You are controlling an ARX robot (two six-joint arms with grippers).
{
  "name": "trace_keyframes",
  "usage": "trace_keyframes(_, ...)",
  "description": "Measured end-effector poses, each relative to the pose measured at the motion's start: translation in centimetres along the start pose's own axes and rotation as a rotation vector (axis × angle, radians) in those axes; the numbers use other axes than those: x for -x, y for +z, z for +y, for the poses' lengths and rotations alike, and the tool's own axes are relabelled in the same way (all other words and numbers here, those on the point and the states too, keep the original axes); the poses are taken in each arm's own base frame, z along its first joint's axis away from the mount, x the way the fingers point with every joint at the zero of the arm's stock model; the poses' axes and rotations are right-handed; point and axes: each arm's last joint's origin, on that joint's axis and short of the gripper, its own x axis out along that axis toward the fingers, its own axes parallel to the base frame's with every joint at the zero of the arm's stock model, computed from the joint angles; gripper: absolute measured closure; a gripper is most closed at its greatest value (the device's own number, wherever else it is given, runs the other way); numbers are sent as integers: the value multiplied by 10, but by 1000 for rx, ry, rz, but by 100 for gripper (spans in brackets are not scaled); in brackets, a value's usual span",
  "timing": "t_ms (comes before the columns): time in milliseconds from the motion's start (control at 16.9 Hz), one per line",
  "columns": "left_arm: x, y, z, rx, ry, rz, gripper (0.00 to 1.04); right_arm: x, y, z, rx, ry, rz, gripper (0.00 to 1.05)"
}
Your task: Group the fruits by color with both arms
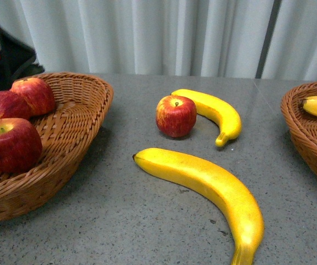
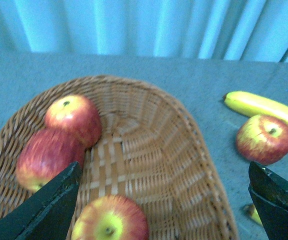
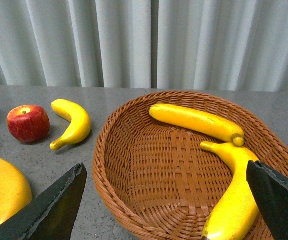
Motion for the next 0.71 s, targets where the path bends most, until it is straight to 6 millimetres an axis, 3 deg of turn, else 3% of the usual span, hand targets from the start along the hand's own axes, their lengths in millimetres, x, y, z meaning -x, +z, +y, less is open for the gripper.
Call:
trace_keyframes(118, -20, 6, -10, -54, -33, -8, 7, 0, 0, 0, 0, 0, 0, 7)
trace_keyframes(296, -76, 1, -33, -129, -125, 84, 7, 0, 0, 0, 0, 0, 0, 7)
trace_keyframes(355, -117, 15, -59, -183, -206, 87, 7, 0, 0, 0, 0, 0, 0, 7)
trace_keyframes(532, -137, 17, -72, -196, -247, 99, 7, 0, 0, 0, 0, 0, 0, 7)
trace_keyframes(710, -169, 19, -94, -231, -299, 123, 7, 0, 0, 0, 0, 0, 0, 7)
